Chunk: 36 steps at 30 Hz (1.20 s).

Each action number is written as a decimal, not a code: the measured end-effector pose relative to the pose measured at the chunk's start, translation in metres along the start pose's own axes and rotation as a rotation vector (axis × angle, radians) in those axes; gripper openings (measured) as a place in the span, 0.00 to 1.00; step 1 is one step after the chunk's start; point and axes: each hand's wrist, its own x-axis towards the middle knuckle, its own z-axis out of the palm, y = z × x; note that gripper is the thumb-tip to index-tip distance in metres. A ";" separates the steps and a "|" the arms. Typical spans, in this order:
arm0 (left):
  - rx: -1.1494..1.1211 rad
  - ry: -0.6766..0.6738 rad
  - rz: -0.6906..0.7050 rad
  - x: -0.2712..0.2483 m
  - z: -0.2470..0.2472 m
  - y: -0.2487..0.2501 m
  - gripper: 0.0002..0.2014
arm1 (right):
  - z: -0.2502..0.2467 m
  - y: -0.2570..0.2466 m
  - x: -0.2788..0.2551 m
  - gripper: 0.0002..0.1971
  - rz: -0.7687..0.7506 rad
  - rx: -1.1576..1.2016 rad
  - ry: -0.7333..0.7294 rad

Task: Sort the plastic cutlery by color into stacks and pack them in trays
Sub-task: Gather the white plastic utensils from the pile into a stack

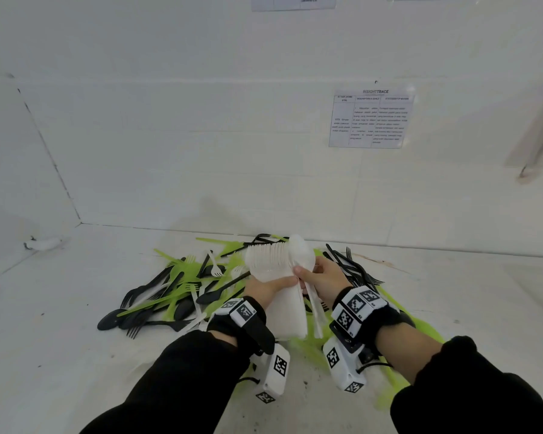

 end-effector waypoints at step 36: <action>0.099 0.013 -0.037 -0.005 0.012 0.001 0.21 | -0.007 -0.007 -0.013 0.08 0.106 -0.020 0.143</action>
